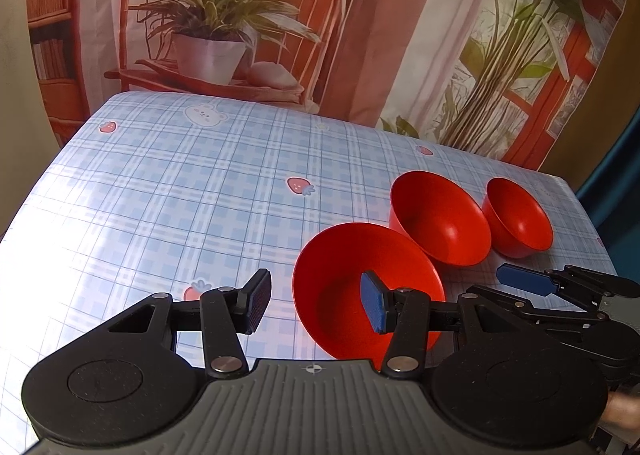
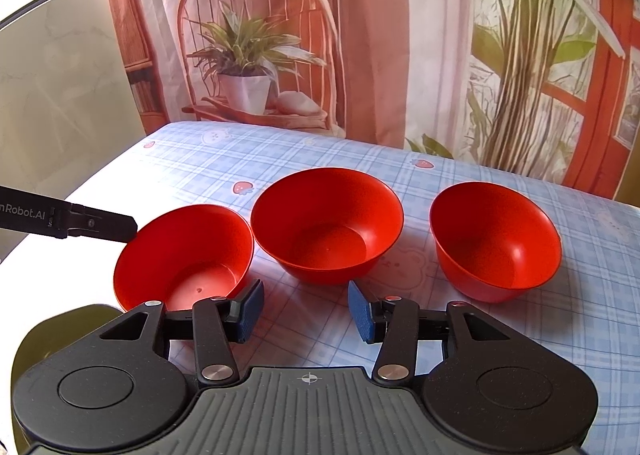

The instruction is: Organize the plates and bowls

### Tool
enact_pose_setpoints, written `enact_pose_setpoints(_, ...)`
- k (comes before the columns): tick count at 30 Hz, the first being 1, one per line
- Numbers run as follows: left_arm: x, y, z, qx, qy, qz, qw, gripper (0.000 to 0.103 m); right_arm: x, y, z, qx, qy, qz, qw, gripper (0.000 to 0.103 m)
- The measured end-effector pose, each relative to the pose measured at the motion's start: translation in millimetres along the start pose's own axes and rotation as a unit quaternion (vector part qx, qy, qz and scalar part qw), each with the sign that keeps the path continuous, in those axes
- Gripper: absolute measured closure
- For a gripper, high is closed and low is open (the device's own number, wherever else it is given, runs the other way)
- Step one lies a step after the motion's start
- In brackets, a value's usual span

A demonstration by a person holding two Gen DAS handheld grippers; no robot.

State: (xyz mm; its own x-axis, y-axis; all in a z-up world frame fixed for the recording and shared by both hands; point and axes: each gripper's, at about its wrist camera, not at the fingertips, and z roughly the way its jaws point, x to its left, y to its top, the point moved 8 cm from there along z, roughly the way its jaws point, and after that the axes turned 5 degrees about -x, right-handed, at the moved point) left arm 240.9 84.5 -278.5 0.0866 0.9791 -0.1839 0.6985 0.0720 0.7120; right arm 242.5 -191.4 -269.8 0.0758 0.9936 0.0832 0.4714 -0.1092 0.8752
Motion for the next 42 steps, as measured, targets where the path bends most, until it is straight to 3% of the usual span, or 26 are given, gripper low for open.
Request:
enact_pose_setpoints(7,5.3,-5.5,7.5,0.008,0.001,-0.004,1.0,0.052,7.7,7.5,-2.0,-0.013,0.011,0.007,1.0,0.058)
enact_pose_setpoints(14,8.7,-13.8,14.4,0.02,-0.004,-0.017,0.9996,0.069,26.7,4.6,7.0,-0.001,0.038,-0.002,0.999,0.059)
enact_pose_setpoints(19,9.1,-18.9,18.7,0.027,-0.007,-0.021,0.9994,0.077,33.7,-0.9,17.4,0.011,0.042,-0.002,0.999,0.067)
enact_pose_setpoints(22,8.2,-21.8,21.1,0.031,-0.01,-0.021,0.9993,0.084,35.8,-3.4,20.9,0.016,0.044,-0.001,0.999,0.079)
enact_pose_setpoints(25,5.7,-22.8,20.2,0.029,-0.009,-0.017,0.9994,0.085,38.6,-3.6,21.9,0.016,0.049,-0.005,0.999,0.087)
enact_pose_setpoints(42,-6.3,0.7,-19.5,-0.012,0.009,0.012,0.9998,0.085,45.1,16.0,3.5,-0.02,0.056,-0.003,0.998,0.087)
